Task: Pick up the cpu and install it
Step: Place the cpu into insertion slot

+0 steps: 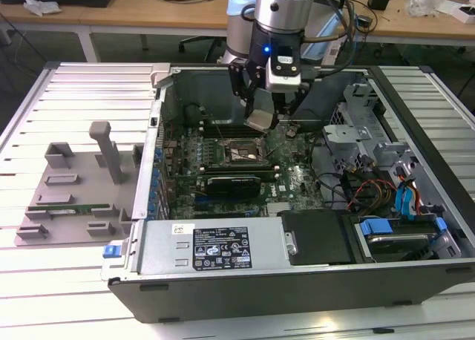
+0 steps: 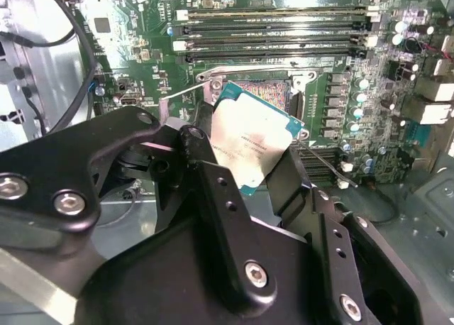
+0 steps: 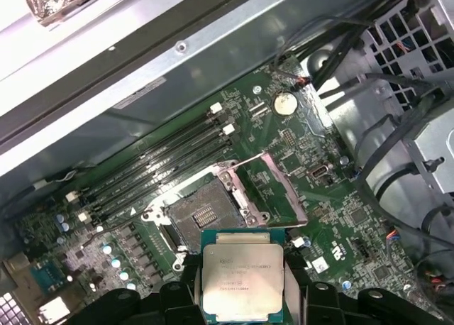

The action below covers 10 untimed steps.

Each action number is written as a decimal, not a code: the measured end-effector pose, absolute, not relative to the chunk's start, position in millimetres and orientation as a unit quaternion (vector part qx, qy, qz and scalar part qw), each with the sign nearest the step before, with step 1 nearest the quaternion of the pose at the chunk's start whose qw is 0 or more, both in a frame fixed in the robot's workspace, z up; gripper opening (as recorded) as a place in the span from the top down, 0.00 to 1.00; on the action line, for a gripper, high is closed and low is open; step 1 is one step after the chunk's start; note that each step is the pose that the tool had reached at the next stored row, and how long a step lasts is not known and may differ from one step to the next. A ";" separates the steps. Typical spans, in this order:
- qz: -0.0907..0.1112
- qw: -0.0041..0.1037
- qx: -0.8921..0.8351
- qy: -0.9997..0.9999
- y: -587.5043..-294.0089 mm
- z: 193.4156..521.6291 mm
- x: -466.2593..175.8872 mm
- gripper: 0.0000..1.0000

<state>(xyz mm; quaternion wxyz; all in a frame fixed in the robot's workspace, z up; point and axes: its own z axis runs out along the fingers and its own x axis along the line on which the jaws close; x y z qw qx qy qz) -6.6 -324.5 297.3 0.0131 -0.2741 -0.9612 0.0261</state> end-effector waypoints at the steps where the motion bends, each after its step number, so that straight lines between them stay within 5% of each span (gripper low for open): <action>1: 0.026 0.013 -0.277 -0.960 -324.5 297.2 -6.6 0.45; 10: 0.028 0.013 -0.312 -0.950 -324.5 296.4 -6.6 0.45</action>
